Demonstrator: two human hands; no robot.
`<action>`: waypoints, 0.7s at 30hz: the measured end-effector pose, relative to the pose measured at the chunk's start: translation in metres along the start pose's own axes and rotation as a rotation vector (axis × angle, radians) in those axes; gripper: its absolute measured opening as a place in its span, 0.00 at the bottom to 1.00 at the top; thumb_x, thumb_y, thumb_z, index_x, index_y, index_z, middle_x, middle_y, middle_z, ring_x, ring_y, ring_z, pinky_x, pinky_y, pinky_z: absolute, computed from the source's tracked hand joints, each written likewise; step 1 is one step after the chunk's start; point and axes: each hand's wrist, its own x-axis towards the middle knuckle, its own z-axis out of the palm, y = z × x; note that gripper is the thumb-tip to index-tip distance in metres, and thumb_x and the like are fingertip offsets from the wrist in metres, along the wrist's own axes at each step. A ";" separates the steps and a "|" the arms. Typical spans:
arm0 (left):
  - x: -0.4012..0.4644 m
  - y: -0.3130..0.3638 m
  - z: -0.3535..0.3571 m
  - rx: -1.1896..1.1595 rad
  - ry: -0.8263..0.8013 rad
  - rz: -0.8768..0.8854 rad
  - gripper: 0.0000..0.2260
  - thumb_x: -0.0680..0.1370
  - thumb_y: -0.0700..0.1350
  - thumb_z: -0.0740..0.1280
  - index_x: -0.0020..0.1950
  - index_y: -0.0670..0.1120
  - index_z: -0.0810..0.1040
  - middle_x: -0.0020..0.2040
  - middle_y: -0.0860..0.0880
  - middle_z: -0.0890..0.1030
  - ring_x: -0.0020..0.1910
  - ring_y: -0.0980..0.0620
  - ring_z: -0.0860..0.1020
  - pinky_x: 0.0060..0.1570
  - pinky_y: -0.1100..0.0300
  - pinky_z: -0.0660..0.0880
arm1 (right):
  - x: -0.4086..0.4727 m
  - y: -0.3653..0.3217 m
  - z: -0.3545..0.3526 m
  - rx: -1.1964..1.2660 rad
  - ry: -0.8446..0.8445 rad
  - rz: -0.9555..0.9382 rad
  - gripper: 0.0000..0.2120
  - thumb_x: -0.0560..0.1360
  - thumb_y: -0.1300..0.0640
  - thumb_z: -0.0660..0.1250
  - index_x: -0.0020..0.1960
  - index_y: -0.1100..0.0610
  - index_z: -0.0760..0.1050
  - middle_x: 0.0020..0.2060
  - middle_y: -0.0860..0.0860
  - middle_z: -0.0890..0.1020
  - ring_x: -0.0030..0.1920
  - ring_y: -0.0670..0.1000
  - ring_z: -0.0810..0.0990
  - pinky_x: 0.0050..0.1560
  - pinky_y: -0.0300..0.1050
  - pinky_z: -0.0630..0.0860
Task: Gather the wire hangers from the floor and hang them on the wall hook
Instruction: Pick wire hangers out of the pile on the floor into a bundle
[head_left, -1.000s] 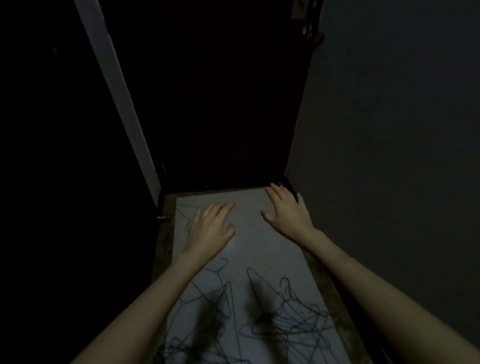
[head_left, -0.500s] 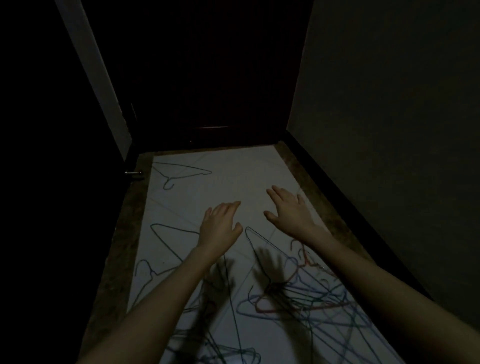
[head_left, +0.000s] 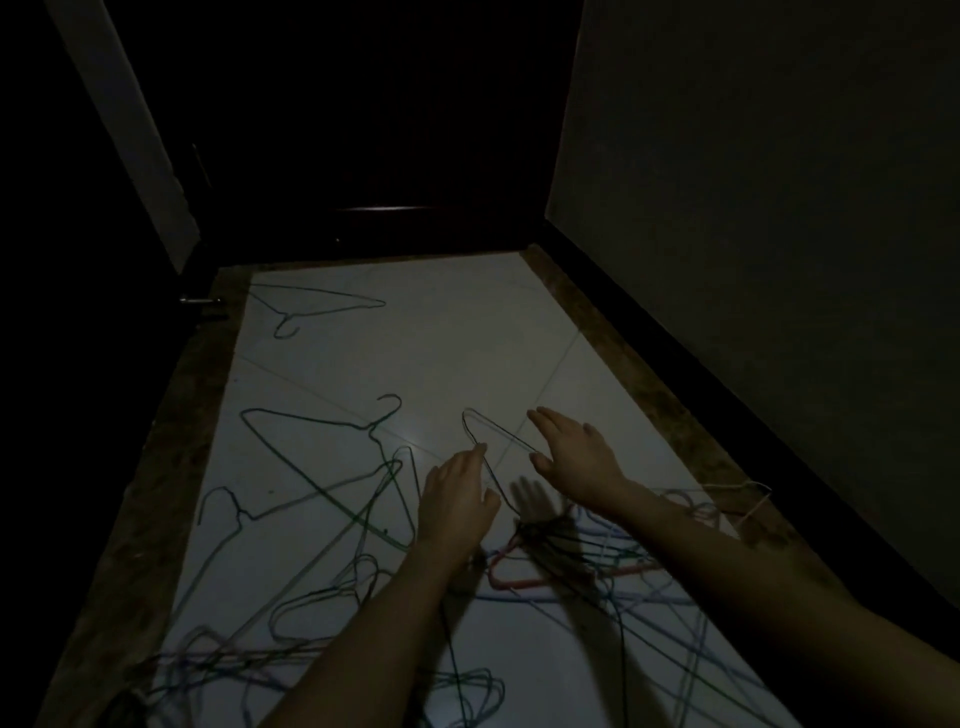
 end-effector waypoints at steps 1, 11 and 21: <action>0.001 -0.002 0.007 0.003 -0.006 0.005 0.26 0.80 0.46 0.57 0.77 0.47 0.53 0.75 0.48 0.61 0.71 0.49 0.62 0.70 0.57 0.56 | -0.004 0.007 0.010 -0.016 -0.003 -0.007 0.28 0.79 0.50 0.56 0.76 0.52 0.50 0.75 0.49 0.56 0.73 0.50 0.59 0.72 0.51 0.55; -0.001 0.018 0.056 0.011 -0.118 0.048 0.26 0.79 0.45 0.60 0.76 0.47 0.57 0.71 0.44 0.66 0.67 0.45 0.66 0.64 0.57 0.64 | -0.084 0.072 0.079 0.276 0.000 0.131 0.23 0.77 0.56 0.62 0.71 0.58 0.63 0.68 0.55 0.70 0.63 0.55 0.72 0.60 0.46 0.69; -0.014 0.037 0.099 -0.236 -0.178 0.085 0.22 0.78 0.36 0.61 0.72 0.47 0.65 0.67 0.47 0.70 0.62 0.50 0.70 0.53 0.68 0.64 | -0.115 0.074 0.116 0.420 -0.124 0.349 0.22 0.76 0.52 0.65 0.68 0.55 0.67 0.63 0.56 0.69 0.63 0.56 0.69 0.61 0.46 0.68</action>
